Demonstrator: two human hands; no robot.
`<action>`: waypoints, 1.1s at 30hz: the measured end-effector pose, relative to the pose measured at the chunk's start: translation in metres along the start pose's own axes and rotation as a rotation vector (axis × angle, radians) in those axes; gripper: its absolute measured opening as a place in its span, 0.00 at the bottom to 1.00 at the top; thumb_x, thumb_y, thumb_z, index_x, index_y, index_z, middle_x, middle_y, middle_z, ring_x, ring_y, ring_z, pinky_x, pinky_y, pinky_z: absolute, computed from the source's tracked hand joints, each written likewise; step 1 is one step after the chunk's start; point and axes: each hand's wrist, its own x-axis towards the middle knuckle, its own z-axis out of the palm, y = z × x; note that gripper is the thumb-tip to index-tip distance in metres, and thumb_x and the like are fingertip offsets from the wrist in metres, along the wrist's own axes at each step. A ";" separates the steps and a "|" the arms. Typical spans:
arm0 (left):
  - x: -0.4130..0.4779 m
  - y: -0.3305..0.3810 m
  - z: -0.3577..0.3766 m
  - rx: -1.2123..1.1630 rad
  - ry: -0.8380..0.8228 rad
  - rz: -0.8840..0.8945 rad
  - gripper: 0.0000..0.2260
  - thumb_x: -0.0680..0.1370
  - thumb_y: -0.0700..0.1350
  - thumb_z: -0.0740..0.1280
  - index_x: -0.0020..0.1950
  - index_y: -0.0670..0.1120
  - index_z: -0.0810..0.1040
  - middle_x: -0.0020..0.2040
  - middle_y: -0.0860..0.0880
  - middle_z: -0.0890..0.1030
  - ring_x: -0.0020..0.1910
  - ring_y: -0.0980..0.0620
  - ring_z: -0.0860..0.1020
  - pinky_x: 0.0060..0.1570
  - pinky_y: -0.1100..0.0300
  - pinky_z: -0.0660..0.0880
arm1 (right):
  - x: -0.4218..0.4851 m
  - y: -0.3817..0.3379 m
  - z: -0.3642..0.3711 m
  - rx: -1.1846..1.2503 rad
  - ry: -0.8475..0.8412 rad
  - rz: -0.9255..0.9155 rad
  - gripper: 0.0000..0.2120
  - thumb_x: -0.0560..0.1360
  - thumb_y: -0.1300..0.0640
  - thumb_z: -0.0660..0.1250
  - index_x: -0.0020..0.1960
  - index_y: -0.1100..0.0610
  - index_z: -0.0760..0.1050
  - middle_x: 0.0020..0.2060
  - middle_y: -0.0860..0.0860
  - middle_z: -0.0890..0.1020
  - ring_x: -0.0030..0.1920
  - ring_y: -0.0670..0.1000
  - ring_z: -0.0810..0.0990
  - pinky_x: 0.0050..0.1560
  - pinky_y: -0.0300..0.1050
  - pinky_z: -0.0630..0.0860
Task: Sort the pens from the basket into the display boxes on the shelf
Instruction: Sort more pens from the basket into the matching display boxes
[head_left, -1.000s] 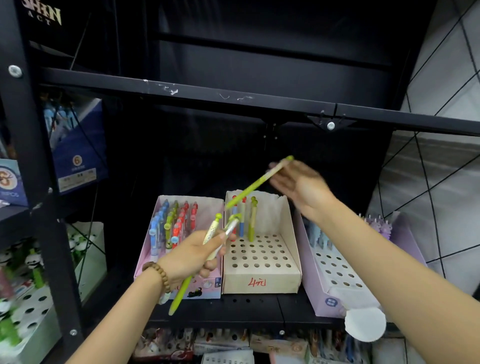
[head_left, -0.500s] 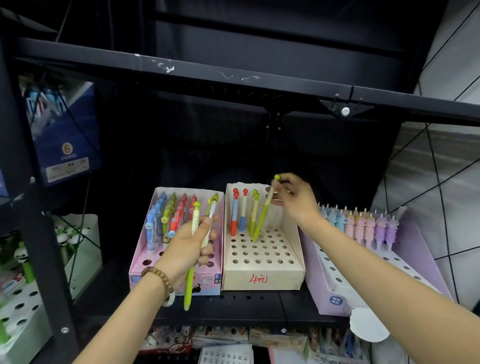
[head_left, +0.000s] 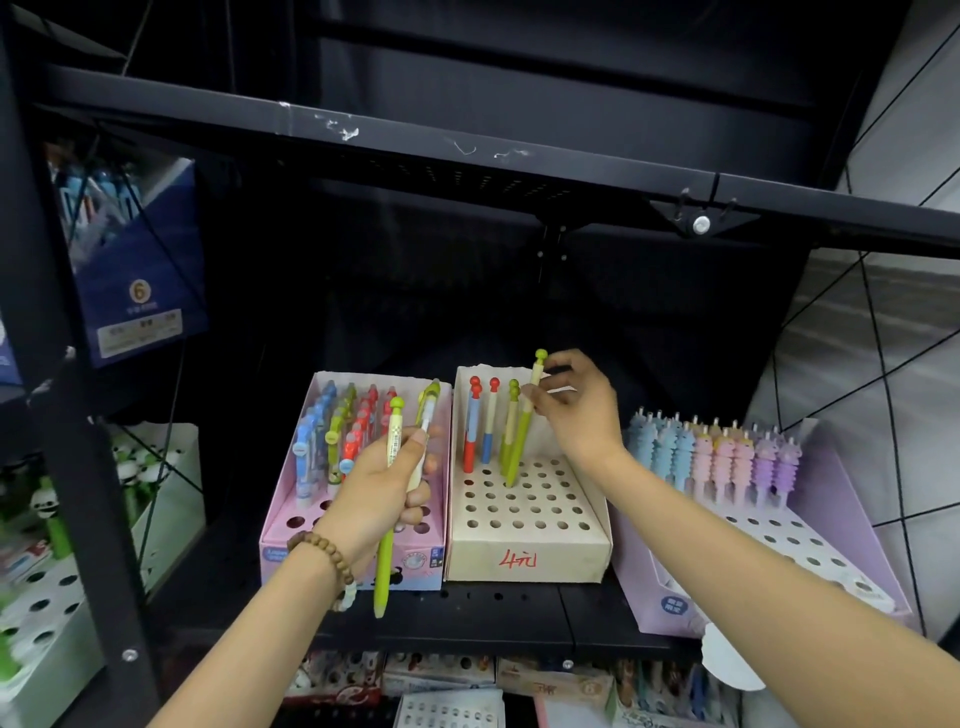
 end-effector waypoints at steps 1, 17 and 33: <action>0.000 0.000 0.000 -0.002 0.000 -0.002 0.12 0.82 0.47 0.57 0.60 0.44 0.74 0.33 0.52 0.72 0.22 0.60 0.63 0.20 0.69 0.62 | -0.003 0.002 0.000 -0.001 0.028 -0.004 0.13 0.71 0.60 0.73 0.47 0.47 0.72 0.38 0.48 0.81 0.40 0.51 0.83 0.44 0.46 0.80; -0.006 0.005 0.004 0.006 -0.123 -0.002 0.11 0.81 0.49 0.57 0.59 0.48 0.74 0.31 0.55 0.71 0.23 0.60 0.64 0.21 0.69 0.63 | -0.028 -0.004 0.002 -0.109 -0.034 0.082 0.09 0.71 0.58 0.73 0.47 0.56 0.73 0.40 0.48 0.75 0.37 0.43 0.73 0.34 0.26 0.70; -0.011 0.011 0.015 0.355 -0.163 0.045 0.11 0.82 0.53 0.53 0.56 0.48 0.68 0.36 0.50 0.71 0.27 0.59 0.70 0.30 0.66 0.70 | -0.040 -0.050 -0.029 0.534 -0.240 0.322 0.07 0.79 0.56 0.62 0.50 0.57 0.78 0.45 0.51 0.84 0.43 0.47 0.85 0.44 0.37 0.80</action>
